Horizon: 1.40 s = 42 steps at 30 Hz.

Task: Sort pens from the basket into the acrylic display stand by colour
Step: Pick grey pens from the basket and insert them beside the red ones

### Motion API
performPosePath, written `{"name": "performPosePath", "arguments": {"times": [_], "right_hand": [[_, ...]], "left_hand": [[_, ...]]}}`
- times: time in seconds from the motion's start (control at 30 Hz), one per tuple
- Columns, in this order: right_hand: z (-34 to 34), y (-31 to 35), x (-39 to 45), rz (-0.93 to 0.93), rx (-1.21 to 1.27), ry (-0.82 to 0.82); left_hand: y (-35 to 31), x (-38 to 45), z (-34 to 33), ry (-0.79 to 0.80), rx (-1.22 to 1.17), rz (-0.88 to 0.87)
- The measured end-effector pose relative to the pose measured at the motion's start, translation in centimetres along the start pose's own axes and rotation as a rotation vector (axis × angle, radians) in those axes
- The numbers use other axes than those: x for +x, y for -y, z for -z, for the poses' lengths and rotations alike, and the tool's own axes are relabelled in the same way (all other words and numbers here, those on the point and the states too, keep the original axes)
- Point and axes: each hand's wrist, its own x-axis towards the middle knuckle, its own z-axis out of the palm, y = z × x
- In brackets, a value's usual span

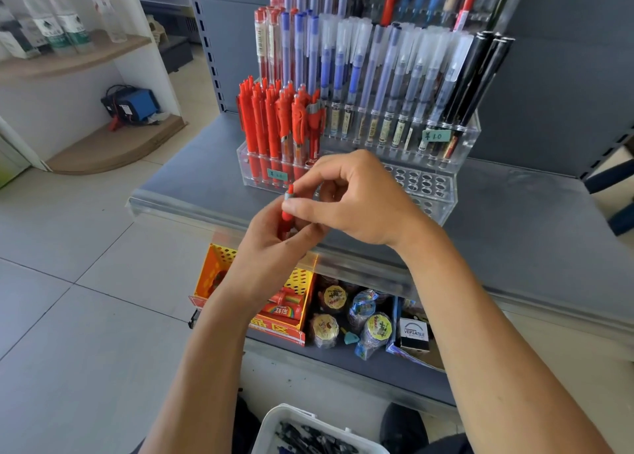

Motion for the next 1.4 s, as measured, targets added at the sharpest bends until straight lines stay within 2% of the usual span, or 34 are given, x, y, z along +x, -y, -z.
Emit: {"name": "performPosePath", "arguments": {"times": [0.07, 0.33, 0.53, 0.87, 1.07, 1.3, 1.4], "right_hand": [[0.3, -0.2, 0.0, 0.002, 0.072, -0.049], [2.5, -0.5, 0.1, 0.011, 0.488, -0.416], [1.5, 0.2, 0.4, -0.038, 0.571, -0.36], [1.5, 0.3, 0.2, -0.103, 0.535, -0.279], [2.3, 0.2, 0.4, -0.044, 0.458, -0.479], [2.6, -0.3, 0.7, 0.053, 0.338, -0.7], [2.3, -0.7, 0.9, 0.077, 0.34, -0.734]], "left_hand": [[0.0, 0.0, 0.1, 0.013, -0.061, -0.021], [0.1, 0.1, 0.6, -0.061, -0.222, -0.054], [0.1, 0.2, 0.3, -0.104, -0.227, -0.085], [-0.1, 0.5, -0.2, -0.223, -0.095, -0.061], [0.3, 0.7, 0.3, -0.338, -0.096, 0.028], [0.4, 0.6, 0.6, -0.316, -0.136, 0.058], [0.3, 0.5, 0.7, -0.304, -0.147, 0.06]]}}
